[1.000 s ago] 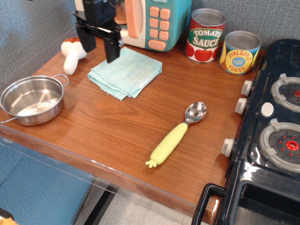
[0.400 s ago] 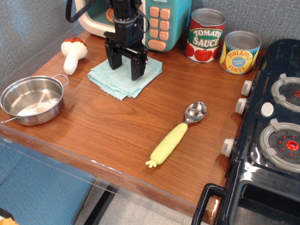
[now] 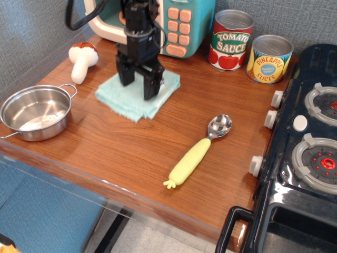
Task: Bring the blue rag forward so that it's between the silver pot and the yellow spoon.
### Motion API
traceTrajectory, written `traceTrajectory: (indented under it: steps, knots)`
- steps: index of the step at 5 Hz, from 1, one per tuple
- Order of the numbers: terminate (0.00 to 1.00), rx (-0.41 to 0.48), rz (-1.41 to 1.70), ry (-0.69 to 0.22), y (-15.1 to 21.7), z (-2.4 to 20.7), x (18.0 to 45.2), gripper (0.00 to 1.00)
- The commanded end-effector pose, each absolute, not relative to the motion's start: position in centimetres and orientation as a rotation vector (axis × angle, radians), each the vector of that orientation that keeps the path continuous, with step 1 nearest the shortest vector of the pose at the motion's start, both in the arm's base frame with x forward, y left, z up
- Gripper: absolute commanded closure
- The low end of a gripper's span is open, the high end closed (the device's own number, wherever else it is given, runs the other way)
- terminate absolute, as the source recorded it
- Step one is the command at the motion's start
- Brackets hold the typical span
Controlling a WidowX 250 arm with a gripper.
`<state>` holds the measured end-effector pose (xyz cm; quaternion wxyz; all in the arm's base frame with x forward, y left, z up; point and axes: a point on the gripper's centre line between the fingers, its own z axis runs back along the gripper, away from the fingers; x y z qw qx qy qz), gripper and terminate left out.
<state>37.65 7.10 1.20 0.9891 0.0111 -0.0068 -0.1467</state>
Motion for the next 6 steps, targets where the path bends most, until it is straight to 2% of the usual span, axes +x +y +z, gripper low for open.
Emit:
traceTrajectory:
  steps: [1,2,3,5,6]
  knots:
    - [0.00,0.000,-0.363,-0.059,5.8,4.8,31.4,0.00]
    - [0.00,-0.016,-0.391,-0.052,5.8,5.2,28.9,0.00]
    - [0.00,-0.009,-0.403,-0.035,5.9,5.4,27.7,0.00]
    - [0.00,0.067,-0.413,-0.181,5.6,9.3,27.5,0.00]
    - [0.00,0.078,-0.389,-0.203,5.5,10.0,27.1,0.00]
